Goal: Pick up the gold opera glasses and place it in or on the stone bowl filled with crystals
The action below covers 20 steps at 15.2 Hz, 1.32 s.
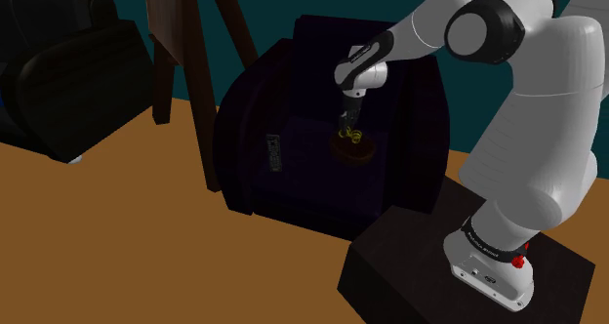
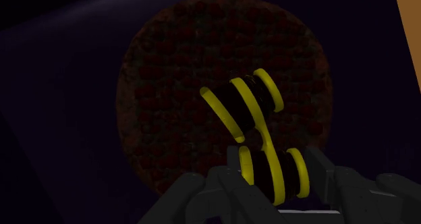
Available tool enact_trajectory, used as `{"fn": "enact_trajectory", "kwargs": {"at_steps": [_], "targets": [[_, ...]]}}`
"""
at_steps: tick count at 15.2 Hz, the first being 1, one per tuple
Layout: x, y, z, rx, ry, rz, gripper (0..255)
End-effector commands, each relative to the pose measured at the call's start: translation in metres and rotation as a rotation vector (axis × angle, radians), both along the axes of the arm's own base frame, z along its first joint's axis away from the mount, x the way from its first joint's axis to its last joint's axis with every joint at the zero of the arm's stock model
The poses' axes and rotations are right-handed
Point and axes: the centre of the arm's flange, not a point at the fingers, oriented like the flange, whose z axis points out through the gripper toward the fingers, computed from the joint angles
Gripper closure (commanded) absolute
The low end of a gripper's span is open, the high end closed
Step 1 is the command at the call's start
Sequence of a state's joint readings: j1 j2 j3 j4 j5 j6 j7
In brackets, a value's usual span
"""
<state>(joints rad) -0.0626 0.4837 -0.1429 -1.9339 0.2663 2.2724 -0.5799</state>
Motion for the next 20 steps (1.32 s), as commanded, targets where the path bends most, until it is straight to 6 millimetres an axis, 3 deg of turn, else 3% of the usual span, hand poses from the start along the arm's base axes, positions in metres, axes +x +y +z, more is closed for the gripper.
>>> {"fn": "enact_trajectory", "kwargs": {"at_steps": [1, 10, 11, 16, 20], "targets": [[-0.003, -0.003, -0.014, 0.001, 0.011, -0.002, 255], [-0.003, -0.003, -0.020, 0.001, 0.011, -0.002, 255], [-0.003, -0.002, -0.022, 0.001, 0.012, -0.002, 0], [-0.003, -0.003, -0.020, 0.001, 0.011, -0.002, 0], [0.002, -0.010, 0.030, 0.001, 0.011, -0.002, 0]]}}
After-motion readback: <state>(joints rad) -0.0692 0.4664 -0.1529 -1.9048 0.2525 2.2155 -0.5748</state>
